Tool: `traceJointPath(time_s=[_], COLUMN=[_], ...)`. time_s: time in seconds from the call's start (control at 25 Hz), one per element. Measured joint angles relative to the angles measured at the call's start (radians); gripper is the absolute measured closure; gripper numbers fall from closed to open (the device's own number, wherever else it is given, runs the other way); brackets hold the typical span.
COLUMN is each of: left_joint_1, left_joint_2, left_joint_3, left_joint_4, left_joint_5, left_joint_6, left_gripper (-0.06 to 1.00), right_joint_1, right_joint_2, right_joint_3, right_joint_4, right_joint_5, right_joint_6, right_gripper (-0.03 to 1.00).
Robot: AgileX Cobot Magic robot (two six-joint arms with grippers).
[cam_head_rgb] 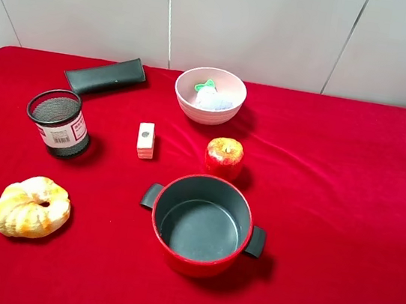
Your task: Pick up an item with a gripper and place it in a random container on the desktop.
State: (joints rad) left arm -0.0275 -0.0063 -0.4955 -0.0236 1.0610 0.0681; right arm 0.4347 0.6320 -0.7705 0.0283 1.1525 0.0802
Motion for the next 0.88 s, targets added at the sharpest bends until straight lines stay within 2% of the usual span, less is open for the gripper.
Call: traceJointPath(time_s=[0.28, 0.48, 0.72, 0.88], left_joint_1=[0.000, 0.000, 0.000, 0.000], left_joint_2=[0.000, 0.000, 0.000, 0.000], left_joint_3=[0.000, 0.000, 0.000, 0.000], left_joint_4=[0.000, 0.000, 0.000, 0.000], left_joint_5=[0.000, 0.000, 0.000, 0.000], left_joint_6=[0.000, 0.000, 0.000, 0.000], left_gripper=[-0.05, -0.05, -0.05, -0.05], right_joint_1=[-0.221, -0.344, -0.439, -0.449], right_joint_2=[-0.365, -0.571, -0.638, -0.638], right_joint_3=[0.197, 0.253, 0.274, 0.278], right_joint_4=[-0.021, -0.040, -0.063, -0.066], right_joint_5=[-0.069, -0.086, -0.115, -0.121], right_joint_6=[0.000, 0.000, 0.000, 0.000], right_gripper=[0.27, 0.27, 0.27, 0.27])
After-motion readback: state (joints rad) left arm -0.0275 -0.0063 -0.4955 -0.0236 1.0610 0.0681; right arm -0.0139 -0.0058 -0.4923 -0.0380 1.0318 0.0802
